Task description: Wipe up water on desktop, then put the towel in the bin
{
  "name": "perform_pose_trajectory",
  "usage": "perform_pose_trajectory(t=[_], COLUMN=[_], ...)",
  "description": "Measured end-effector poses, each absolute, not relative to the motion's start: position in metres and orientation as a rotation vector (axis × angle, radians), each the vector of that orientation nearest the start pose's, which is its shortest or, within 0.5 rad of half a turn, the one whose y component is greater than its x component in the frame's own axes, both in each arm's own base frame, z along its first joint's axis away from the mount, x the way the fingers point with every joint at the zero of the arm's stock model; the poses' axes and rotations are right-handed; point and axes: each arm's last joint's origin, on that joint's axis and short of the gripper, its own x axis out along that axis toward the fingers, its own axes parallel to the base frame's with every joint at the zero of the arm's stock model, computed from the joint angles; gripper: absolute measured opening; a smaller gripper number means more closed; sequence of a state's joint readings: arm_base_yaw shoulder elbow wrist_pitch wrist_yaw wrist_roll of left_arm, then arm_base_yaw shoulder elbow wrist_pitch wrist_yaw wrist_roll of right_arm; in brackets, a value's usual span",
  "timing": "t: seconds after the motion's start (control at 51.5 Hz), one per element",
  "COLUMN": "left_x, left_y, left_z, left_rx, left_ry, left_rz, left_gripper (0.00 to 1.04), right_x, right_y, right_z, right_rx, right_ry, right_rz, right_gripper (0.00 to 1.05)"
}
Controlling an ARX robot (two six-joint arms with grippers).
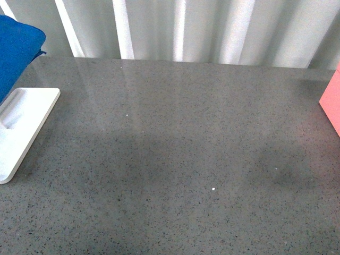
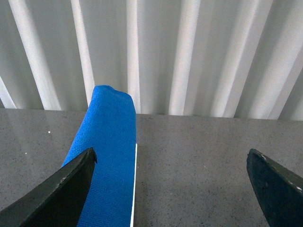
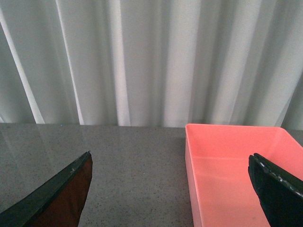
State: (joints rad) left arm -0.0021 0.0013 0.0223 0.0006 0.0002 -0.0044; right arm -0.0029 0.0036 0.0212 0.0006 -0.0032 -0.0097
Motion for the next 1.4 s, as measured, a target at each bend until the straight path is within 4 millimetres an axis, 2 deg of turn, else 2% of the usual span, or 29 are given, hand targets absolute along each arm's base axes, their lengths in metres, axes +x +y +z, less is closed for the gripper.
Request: perform_pose_trajectory(t=[1.34,1.399], left_x=[0.0964,0.0969], left_y=[-0.0002,-0.0001], left_z=[0.1711,0.1694], left_rx=[-0.004,-0.053], left_ry=[-0.022,0.065], left_rz=[-0.002,0.015], left_gripper=[0.98,0.98], right_x=[0.0966,0.0966], right_y=[-0.0001,-0.0002], right_z=[0.1705,0.1705], right_rx=[-0.010,-0.010], right_ry=[-0.018,-0.018], right_rz=[0.001,0.000], right_gripper=[0.98,0.98])
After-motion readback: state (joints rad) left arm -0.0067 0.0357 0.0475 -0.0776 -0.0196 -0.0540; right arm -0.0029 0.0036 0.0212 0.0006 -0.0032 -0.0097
